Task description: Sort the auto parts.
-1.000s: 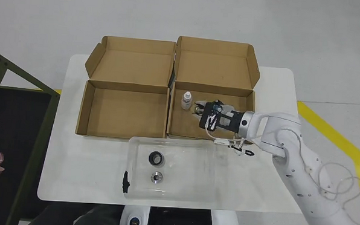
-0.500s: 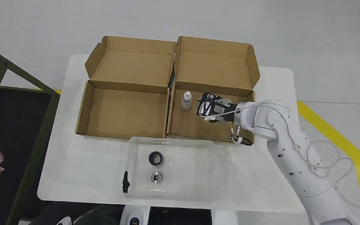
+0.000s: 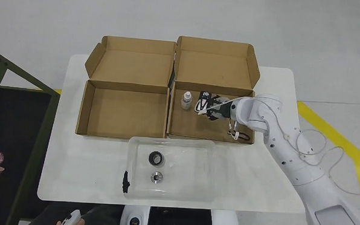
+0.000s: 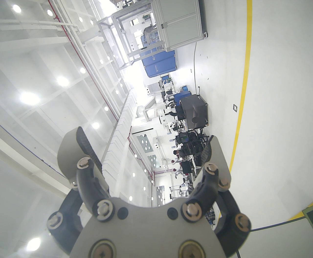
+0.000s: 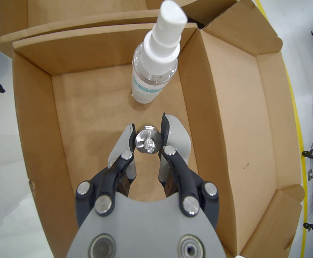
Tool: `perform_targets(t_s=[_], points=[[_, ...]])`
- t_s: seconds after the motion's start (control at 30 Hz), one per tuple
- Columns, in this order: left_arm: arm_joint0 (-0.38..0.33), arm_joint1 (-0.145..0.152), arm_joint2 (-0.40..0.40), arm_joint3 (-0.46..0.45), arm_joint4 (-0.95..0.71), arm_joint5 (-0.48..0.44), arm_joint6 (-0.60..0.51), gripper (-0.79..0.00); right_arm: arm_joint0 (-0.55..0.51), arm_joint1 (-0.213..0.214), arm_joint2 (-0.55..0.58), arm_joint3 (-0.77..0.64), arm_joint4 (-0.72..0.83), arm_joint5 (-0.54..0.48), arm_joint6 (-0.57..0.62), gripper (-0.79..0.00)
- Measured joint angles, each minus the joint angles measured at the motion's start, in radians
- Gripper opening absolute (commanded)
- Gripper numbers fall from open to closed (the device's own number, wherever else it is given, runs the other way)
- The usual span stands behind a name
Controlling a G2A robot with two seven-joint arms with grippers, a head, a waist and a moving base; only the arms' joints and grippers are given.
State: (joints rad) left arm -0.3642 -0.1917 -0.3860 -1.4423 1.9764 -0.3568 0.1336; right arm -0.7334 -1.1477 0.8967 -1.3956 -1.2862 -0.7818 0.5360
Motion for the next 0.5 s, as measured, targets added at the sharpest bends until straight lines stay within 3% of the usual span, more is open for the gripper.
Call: perform_targets(t_s=[0.17,0.33,0.5], points=[[0.000,0.000,0.000,0.000,0.000,0.000,0.000,0.000,0.024,-0.013,-0.034,0.057,-0.007,0.008,-0.008,-0.748],[0.000,0.000,0.000,0.000,0.000,0.000,0.000,0.000,0.041,-0.022,-0.051,0.085,-0.014,0.015,-0.015,-0.582],[0.000,0.000,0.000,0.000,0.000,0.000,0.000,0.000,0.054,-0.028,-0.060,0.103,-0.024,0.019,-0.023,-0.517]])
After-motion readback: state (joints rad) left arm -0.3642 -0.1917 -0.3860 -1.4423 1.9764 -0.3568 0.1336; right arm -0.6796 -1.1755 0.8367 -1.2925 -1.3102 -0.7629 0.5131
